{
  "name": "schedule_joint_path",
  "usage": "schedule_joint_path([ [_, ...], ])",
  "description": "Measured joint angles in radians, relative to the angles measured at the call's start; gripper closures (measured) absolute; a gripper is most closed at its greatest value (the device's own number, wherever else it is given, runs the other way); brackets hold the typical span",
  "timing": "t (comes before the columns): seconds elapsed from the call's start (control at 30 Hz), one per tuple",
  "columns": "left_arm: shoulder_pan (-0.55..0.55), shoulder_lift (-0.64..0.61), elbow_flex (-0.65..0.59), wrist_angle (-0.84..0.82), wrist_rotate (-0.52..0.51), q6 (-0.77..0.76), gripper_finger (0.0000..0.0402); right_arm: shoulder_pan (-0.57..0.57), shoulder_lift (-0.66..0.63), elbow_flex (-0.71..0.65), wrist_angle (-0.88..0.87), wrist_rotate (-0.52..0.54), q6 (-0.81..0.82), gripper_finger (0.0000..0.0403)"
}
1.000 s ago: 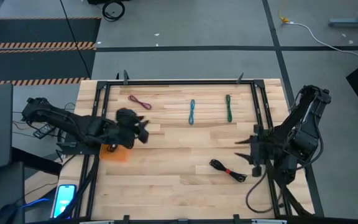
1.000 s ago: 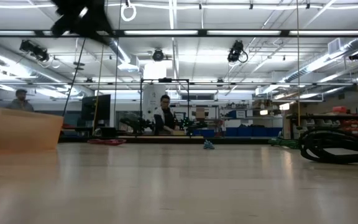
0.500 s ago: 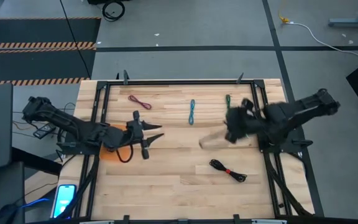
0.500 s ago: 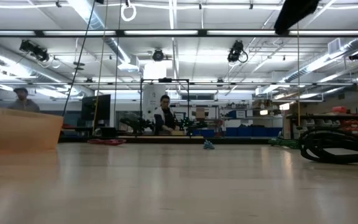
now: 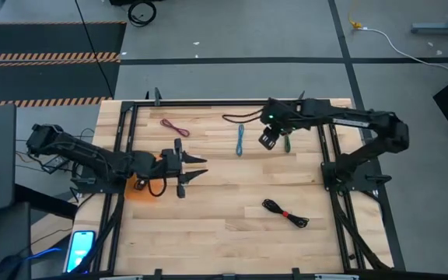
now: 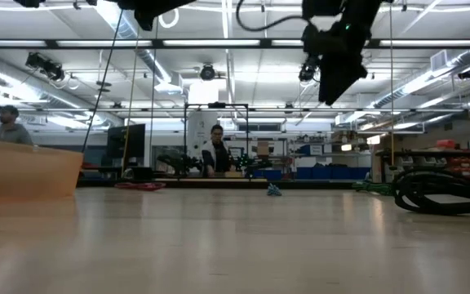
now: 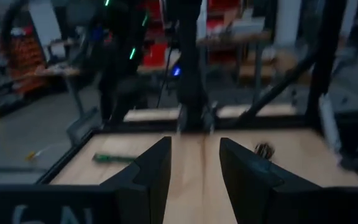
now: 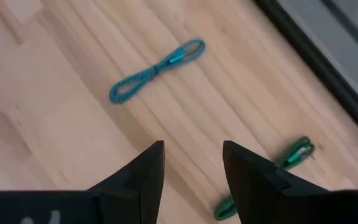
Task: Pick and place USB-C Cables
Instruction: Put the green USB cable into the orange bin
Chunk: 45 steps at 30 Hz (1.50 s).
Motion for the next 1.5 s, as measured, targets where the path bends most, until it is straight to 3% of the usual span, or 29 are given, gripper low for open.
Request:
schedule_joint_path([
  [0.23,0.048,0.000,-0.015,0.022,0.050,-0.098,0.0257,-0.087,0.148,0.000,-0.091,0.000,-0.110,0.0233],
  [0.43,0.053,0.000,-0.015,0.022,0.090,-0.194,0.0257,-0.169,0.196,-0.001,-0.188,0.178,-0.144,0.0233],
  [0.87,0.047,0.000,-0.015,-0.029,0.091,-0.216,0.0257,-0.375,0.202,-0.093,-0.094,-0.074,-0.195,0.0211],
  [1.5,0.001,0.000,-0.015,-0.060,0.114,-0.162,0.0257,-0.408,0.203,-0.259,0.042,-0.127,-0.065,0.0167],
])
